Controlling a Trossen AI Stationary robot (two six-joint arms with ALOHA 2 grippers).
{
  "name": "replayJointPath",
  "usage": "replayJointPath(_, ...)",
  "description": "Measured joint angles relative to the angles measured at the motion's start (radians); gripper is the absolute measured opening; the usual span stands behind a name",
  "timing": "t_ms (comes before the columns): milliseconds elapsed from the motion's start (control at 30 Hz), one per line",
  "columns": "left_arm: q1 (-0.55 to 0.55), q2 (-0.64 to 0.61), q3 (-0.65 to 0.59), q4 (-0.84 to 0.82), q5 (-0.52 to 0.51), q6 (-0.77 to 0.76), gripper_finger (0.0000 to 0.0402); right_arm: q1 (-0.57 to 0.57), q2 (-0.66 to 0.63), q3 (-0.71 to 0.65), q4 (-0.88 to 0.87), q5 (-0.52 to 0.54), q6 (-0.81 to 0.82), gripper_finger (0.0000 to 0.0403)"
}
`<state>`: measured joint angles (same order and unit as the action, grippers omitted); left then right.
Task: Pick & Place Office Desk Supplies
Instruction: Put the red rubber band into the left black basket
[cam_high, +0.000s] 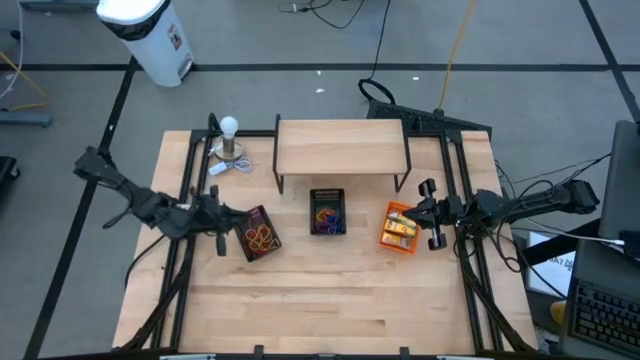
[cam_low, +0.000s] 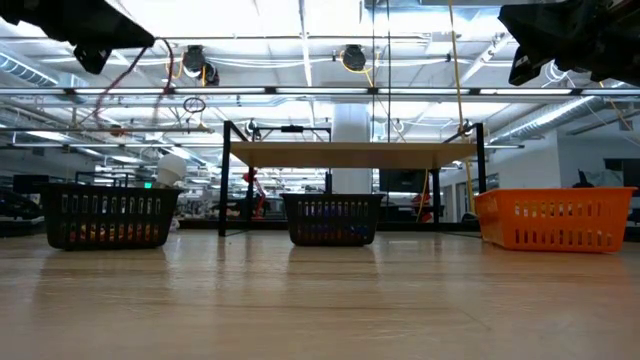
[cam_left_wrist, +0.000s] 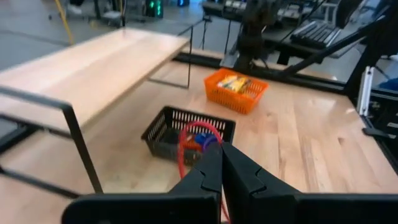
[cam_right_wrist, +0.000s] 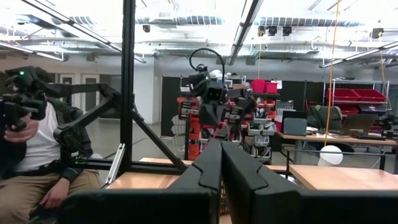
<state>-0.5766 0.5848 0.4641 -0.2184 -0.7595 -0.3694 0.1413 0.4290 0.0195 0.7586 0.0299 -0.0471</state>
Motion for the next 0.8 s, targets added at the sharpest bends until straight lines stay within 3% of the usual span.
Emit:
replayJointPath(467, 0.0, 0.166, 0.001, -0.11, 0.003, -0.21, 0.0, 0.0, 0.0, 0.0, -0.003, 0.0, 0.001, 0.0004)
replayJointPath(800, 0.012, 0.23, 0.001, -0.263, 0.105, -0.411, 0.0, 0.0, 0.0, 0.0, -0.006, 0.0, 0.001, 0.0004)
